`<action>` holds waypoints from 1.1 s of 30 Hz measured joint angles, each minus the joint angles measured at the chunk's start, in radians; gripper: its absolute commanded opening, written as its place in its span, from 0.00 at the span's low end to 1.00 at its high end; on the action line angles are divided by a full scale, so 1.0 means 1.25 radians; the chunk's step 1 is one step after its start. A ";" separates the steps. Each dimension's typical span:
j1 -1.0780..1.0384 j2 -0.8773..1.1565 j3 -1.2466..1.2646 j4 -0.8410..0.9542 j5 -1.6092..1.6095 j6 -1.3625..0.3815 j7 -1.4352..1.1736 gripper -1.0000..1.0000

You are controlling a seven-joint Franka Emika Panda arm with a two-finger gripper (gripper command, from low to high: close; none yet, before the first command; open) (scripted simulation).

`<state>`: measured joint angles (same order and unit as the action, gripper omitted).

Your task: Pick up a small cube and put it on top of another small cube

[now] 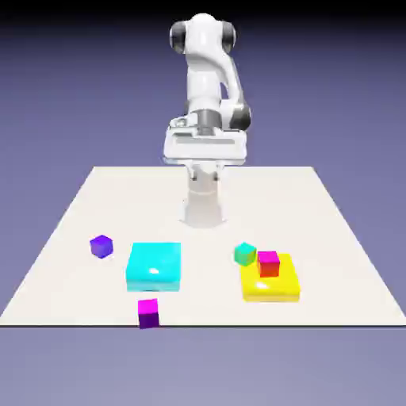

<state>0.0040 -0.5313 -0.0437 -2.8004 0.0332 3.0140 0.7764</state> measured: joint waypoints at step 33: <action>-0.233 0.775 -0.464 0.205 0.809 -0.309 0.307 0.50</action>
<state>-0.2877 0.4375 -0.6243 -2.5445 1.0439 2.6279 1.1596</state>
